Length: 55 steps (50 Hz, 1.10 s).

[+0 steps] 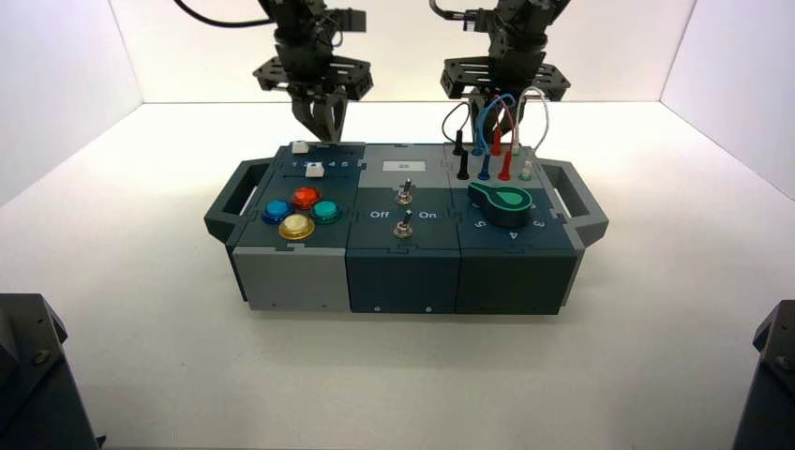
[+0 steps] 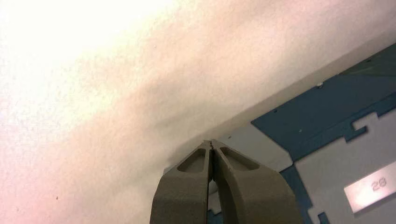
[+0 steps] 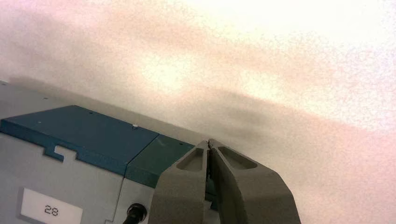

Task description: Move the box closer.

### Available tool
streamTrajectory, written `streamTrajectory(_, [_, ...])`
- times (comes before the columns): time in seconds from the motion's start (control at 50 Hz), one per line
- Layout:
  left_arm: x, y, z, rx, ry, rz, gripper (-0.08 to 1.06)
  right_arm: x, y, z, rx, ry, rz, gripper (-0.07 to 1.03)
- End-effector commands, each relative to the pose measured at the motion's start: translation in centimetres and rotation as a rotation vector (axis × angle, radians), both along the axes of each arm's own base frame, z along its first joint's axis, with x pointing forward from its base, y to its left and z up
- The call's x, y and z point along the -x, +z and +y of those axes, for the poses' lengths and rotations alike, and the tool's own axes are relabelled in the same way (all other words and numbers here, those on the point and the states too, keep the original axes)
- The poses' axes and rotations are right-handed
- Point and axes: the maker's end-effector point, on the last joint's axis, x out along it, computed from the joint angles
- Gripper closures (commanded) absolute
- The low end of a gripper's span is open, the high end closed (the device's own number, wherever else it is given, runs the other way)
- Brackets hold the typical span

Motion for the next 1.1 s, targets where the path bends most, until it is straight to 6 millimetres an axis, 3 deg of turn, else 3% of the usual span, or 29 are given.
streamTrajectory(0.02, [0.2,0.6,-0.6,0.002,-0.021,0.0,1.01,-0.9,1.2,0.2,-0.013,-0.004,-0.034,0.98])
streamTrajectory(0.7, [2.4,-0.4,-0.4,-0.024,-0.044,0.061,1.0,0.4,0.0,-0.1,0.0,-0.001,0.003,0.98])
streamTrajectory(1.1, [4.0,-0.8,-1.0,-0.032,-0.072,0.082,1.01,2.1,-0.9,0.1,0.011,0.014,0.037,0.98])
